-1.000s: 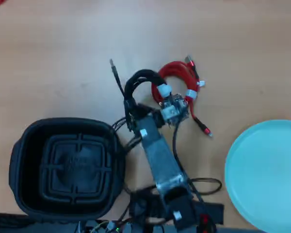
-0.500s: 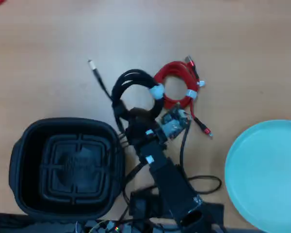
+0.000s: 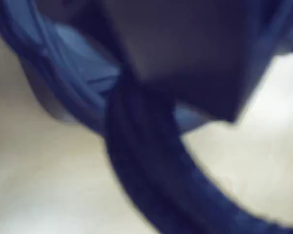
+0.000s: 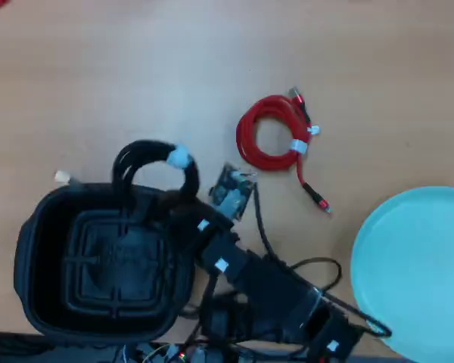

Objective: Put a black charging cable in a black bowl and put a red charging cable in a green bowl

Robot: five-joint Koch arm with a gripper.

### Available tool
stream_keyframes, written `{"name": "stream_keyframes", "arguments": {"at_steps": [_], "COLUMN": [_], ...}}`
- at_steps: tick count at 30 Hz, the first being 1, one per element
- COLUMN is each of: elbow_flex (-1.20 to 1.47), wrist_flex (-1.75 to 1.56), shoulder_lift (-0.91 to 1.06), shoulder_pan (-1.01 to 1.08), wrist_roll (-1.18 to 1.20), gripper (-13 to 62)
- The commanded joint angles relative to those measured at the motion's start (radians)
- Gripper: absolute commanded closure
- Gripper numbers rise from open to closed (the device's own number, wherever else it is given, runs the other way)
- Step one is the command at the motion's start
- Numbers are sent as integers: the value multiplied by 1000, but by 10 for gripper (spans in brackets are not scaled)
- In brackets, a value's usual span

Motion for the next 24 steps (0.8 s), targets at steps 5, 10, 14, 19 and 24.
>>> {"name": "stream_keyframes", "arguments": {"at_steps": [5,10,14,19,24], "elbow_flex": [-144,-163,-196,-213,-196], "wrist_flex": [-336,-380,-472,-551,-571], "shoulder_lift": [89,86,18,-91,-176], "shoulder_pan": [-288,-333,-336,-348,-357], "wrist_roll": [-121,-121,-118,-121,-117], "gripper": [560,560,560,560,561]}}
